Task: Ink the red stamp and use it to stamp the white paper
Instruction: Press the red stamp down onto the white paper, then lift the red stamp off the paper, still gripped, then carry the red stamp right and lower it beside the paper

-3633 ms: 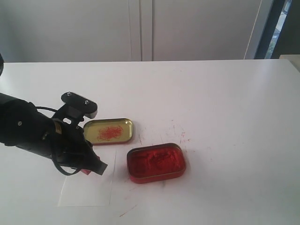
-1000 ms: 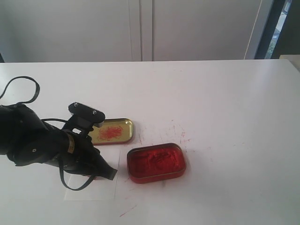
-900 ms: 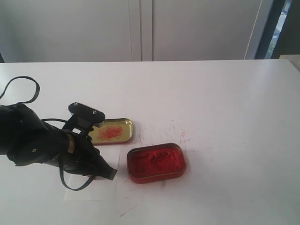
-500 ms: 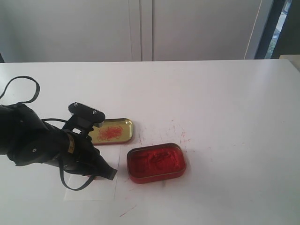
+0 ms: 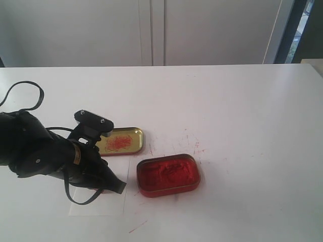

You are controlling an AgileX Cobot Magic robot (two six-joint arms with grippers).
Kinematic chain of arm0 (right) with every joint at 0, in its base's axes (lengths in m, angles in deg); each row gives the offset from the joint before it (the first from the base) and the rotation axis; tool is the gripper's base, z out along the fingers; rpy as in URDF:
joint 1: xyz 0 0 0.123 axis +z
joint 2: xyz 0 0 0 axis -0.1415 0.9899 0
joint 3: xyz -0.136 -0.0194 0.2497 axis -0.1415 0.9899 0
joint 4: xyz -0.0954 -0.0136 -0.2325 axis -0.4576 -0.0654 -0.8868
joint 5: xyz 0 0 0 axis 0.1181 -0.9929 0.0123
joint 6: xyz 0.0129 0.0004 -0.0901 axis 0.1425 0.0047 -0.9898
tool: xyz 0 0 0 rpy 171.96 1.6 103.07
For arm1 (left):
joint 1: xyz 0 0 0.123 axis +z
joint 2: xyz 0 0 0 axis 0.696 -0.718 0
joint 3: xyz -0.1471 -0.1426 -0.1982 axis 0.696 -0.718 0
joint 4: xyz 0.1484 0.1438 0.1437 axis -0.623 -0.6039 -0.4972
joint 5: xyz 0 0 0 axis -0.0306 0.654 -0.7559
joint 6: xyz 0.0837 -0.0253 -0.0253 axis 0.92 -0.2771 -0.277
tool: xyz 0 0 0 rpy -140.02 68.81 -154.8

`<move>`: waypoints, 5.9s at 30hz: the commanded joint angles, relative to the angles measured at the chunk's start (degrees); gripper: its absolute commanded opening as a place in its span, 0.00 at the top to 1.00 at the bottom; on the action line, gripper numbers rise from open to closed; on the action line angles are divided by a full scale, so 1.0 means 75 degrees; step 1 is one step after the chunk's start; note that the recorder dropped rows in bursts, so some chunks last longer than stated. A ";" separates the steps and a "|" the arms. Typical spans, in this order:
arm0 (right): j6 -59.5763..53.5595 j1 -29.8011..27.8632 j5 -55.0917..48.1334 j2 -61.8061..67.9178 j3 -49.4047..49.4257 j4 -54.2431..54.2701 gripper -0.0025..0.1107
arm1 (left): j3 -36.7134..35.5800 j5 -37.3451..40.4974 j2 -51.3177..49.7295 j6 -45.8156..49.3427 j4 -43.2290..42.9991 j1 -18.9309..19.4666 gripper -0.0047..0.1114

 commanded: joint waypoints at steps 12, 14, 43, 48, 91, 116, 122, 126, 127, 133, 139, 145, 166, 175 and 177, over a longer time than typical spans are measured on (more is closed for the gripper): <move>0.0015 0.0030 0.0112 -0.0032 0.0040 -0.0017 0.98 | -0.0235 0.1152 -0.0403 -0.0016 -0.0019 -0.0031 0.96; 0.0015 0.0030 0.0112 -0.0032 0.0040 -0.0017 0.98 | -0.0235 0.1168 -0.0403 -0.0016 0.0013 -0.0031 0.96; 0.0015 0.0030 0.0112 -0.0032 0.0040 -0.0017 0.98 | -0.0119 0.1291 -0.0387 -0.0003 -0.0041 -0.0052 0.96; 0.0015 0.0030 0.0112 -0.0032 0.0040 -0.0017 0.98 | 0.0165 0.1741 -0.0197 0.0014 -0.0056 -0.0052 0.96; 0.0015 0.0030 0.0112 -0.0032 0.0040 -0.0017 0.98 | 0.0163 0.1775 0.1239 0.0014 -0.0090 -0.0052 0.96; 0.0015 0.0030 0.0112 -0.0032 0.0040 -0.0017 0.98 | 0.0336 0.2133 0.1302 0.0359 0.0323 -0.0036 0.96; 0.0015 0.0030 0.0112 -0.0032 0.0040 -0.0017 0.98 | 0.1132 0.3337 0.1302 0.2548 0.1829 0.0009 0.96; 0.0015 0.0030 0.0112 -0.0032 0.0040 -0.0017 0.98 | 0.1506 0.3618 0.1302 0.3611 0.2845 0.0281 0.96; 0.0015 0.0030 0.0112 -0.0032 0.0040 -0.0017 0.98 | 0.1554 0.3670 0.1302 0.3784 0.3096 0.0362 0.96; 0.0015 0.0030 0.0112 -0.0032 0.0040 -0.0017 0.98 | 0.1757 0.3877 0.1302 0.5328 0.4714 0.1011 0.96; 0.0015 0.0030 0.0112 -0.0032 0.0040 -0.0017 0.98 | 0.1772 0.4132 0.1258 0.7176 0.6716 0.1636 0.96; 0.0015 0.0030 0.0112 -0.0032 0.0040 -0.0017 0.98 | 0.1772 0.4583 0.1016 0.8802 0.8444 0.2116 0.96; 0.0015 0.0030 0.0112 -0.0032 0.0040 -0.0017 0.98 | 0.1772 0.5822 -0.1021 1.0588 0.9672 0.2329 0.96; 0.0015 0.0030 0.0112 -0.0032 0.0040 -0.0017 0.98 | 0.1772 0.5628 -0.1352 1.0841 1.0098 0.2375 0.96; 0.0015 0.0030 0.0112 -0.0032 0.0040 -0.0017 0.98 | 0.1772 0.5593 -0.1459 1.0841 1.0098 0.2375 0.96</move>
